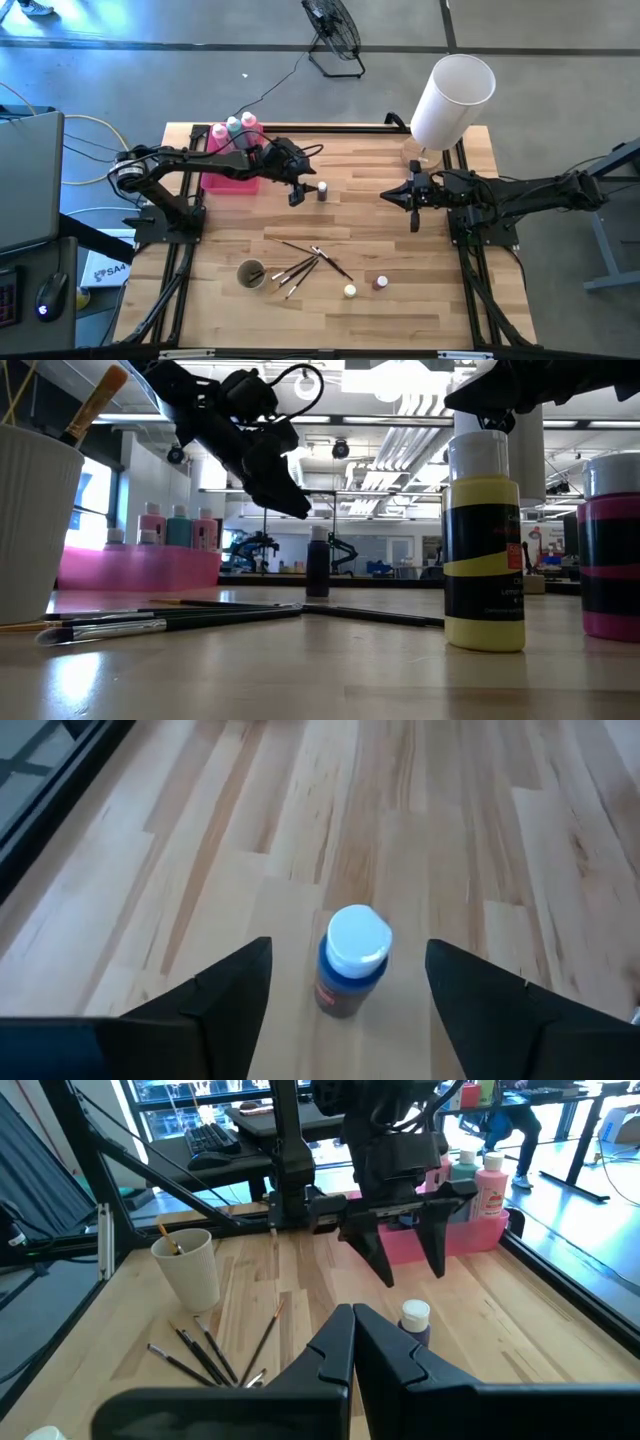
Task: Pick & Place Paint Supplies
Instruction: Put the small blue paint bottle into the pink bin
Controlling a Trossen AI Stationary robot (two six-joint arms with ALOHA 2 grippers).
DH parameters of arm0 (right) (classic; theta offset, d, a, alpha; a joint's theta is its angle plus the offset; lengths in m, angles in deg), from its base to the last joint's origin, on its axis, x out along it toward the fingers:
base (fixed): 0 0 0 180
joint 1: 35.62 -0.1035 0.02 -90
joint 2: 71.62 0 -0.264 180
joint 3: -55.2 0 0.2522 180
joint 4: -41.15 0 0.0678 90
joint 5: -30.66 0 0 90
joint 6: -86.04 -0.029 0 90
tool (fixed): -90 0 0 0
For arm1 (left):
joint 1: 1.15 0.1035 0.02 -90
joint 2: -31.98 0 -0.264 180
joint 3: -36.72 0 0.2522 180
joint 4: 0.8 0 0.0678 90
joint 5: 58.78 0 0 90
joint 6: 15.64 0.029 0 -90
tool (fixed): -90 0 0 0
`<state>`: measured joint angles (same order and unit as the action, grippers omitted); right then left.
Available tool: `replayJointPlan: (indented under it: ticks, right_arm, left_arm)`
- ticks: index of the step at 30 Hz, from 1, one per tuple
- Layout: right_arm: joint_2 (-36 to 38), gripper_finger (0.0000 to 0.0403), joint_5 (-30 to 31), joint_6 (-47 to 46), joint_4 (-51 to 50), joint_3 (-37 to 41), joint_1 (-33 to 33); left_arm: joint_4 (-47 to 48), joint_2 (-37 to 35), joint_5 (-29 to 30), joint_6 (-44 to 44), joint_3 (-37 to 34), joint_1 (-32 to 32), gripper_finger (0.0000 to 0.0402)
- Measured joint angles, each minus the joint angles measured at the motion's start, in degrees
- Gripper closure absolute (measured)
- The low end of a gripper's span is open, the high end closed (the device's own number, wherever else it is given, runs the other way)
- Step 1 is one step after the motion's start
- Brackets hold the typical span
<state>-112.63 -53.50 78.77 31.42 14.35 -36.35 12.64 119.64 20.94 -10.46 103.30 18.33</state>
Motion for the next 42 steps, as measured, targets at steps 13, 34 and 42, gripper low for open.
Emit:
replayJointPlan:
  ticks: [13,34,42]
  right_arm:
    - [0.0,0.0401,0.0,0.0,0.0,0.0,0.0]
    - [0.0,0.0401,0.0,0.0,0.0,0.0,0.0]
    - [0.0,0.0401,0.0,1.1,-0.1,0.0,0.0]
  left_arm:
    - [-6.0,4.1,1.0,-4.1,0.2,-1.9,0.014]
    - [-10.0,8.2,3.9,-6.1,0.0,-1.9,0.014]
    - [-10.0,8.5,4.4,-6.1,0.0,-1.9,0.014]
